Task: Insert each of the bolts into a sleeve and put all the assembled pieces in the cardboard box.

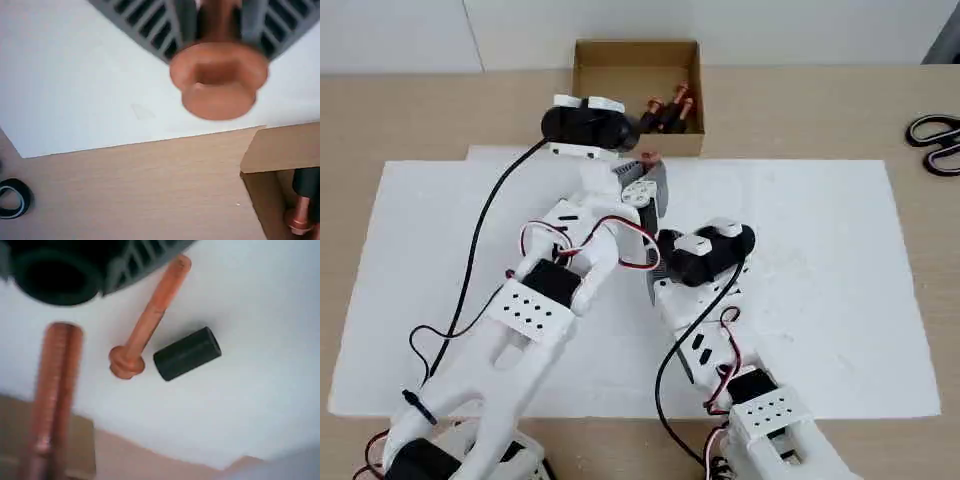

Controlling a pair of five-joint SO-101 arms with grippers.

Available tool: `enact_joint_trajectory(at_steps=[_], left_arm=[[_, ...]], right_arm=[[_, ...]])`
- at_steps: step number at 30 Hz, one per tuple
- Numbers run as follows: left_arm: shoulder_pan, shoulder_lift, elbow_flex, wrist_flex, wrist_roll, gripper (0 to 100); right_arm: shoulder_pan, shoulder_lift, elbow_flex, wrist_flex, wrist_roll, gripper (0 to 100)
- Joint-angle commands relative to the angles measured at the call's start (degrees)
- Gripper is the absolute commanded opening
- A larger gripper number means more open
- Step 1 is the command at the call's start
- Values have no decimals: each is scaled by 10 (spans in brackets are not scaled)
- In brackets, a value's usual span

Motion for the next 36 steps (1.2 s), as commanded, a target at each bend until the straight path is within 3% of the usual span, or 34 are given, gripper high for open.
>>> enact_joint_trajectory(at_steps=[1, 11, 36], left_arm=[[7, -31, -7, -17, 1, 6], [28, -75, -8, 33, 1, 6], [30, -75, 25, 30, 20, 6]], right_arm=[[1, -13, -2, -15, 6, 5], [1, -13, -1, -15, 6, 5], [1, -13, -1, -15, 6, 5]])
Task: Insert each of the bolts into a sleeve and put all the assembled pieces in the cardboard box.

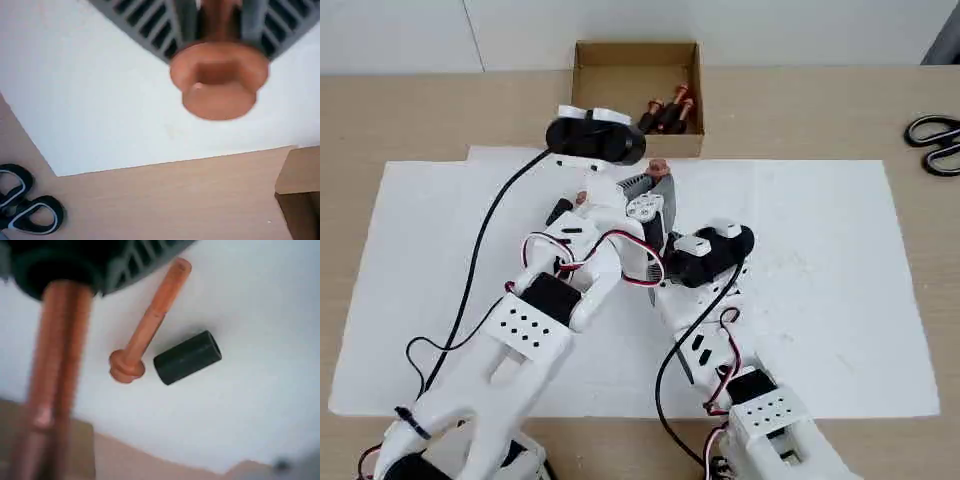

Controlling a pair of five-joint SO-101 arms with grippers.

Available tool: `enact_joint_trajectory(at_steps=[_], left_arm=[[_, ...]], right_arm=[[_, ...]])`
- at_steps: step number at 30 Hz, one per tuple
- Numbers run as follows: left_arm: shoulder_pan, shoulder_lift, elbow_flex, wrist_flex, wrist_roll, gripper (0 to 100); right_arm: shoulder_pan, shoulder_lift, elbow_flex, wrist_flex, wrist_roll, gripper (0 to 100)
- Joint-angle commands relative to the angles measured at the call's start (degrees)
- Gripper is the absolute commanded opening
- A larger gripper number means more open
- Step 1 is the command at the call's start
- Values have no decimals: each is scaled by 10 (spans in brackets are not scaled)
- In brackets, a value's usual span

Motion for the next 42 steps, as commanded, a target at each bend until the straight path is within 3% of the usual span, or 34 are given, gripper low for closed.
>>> enact_joint_trajectory(at_steps=[1, 42], left_arm=[[4, -25, 0, -2, 4, 6], [28, -25, 13, 39, -43, 6]], right_arm=[[2, -13, -4, -15, 6, 5], [2, -13, -5, -15, 6, 5]])
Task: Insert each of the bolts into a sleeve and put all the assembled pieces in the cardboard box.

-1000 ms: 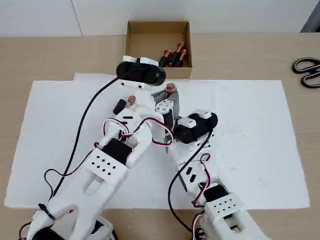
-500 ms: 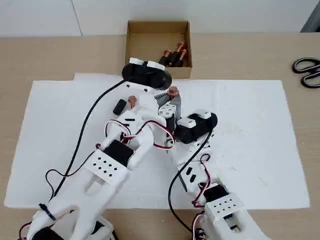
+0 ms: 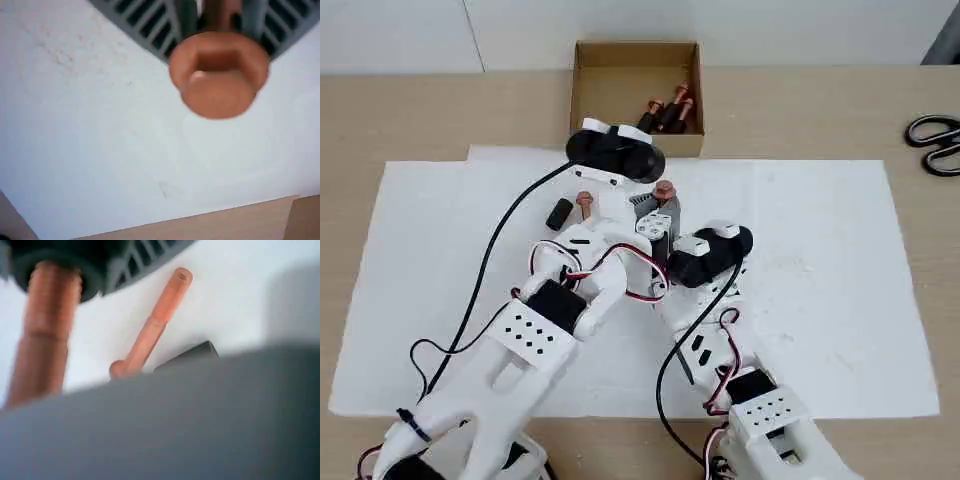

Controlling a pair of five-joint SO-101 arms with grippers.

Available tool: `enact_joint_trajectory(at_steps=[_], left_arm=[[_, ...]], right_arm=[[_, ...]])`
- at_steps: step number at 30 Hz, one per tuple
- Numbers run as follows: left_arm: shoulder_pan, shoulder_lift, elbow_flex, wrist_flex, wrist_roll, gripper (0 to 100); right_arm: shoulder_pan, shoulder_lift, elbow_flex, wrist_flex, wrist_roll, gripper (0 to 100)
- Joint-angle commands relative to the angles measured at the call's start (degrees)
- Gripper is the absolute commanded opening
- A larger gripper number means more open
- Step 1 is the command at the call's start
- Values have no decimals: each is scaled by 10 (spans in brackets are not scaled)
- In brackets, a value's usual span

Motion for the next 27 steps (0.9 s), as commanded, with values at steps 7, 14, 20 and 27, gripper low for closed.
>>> enact_joint_trajectory(at_steps=[7, 14, 20, 27], left_arm=[[6, -21, -6, 6, -1, 39], [6, -22, -7, 31, 1, 137], [6, -22, -7, 30, 1, 137], [2, -61, -6, 57, -1, 150]], right_arm=[[1, -14, -5, -15, 6, 5], [1, -14, -5, -15, 6, 5], [1, -14, -5, -15, 6, 5], [1, -14, -5, -15, 6, 5]])
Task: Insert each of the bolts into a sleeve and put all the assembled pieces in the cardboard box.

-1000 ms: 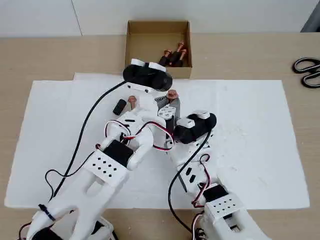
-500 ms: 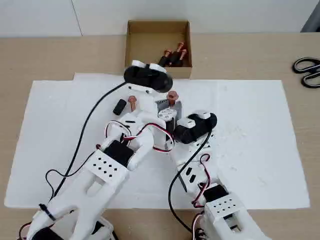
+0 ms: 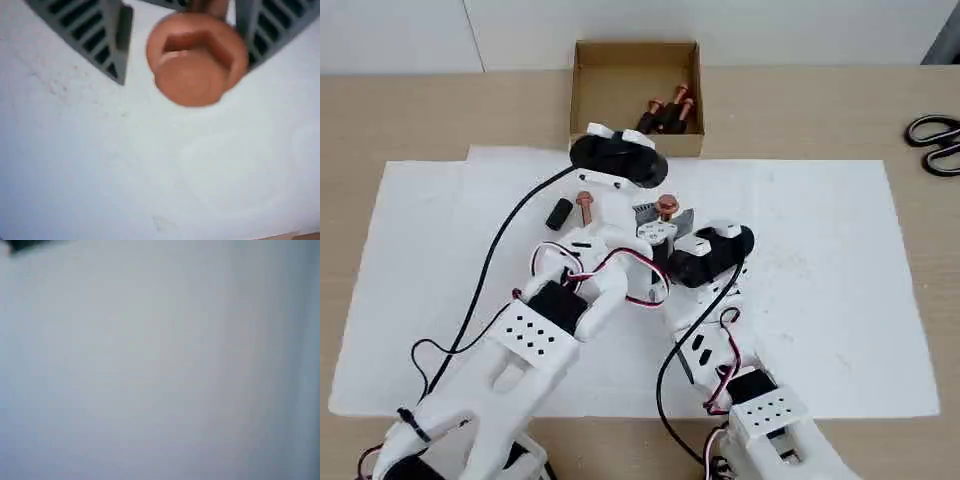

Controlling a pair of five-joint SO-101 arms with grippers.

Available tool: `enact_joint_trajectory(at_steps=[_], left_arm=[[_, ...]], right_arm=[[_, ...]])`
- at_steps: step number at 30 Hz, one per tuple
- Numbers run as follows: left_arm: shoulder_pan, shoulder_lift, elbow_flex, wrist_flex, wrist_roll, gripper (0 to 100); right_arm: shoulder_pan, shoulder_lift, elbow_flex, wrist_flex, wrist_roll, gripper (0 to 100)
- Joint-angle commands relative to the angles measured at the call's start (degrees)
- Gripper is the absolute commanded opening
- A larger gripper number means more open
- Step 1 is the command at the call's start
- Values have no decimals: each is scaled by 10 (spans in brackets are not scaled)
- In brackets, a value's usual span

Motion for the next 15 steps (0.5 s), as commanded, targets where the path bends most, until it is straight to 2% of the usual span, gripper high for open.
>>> enact_joint_trajectory(at_steps=[1, 5, 15], left_arm=[[-1, -63, -7, 25, -4, 167], [-1, -94, -6, 60, -4, 227], [-14, -98, -7, 98, -4, 226]], right_arm=[[1, -13, -5, -15, 6, 5], [1, -13, -5, -15, 6, 5], [1, -13, -5, -15, 6, 5]])
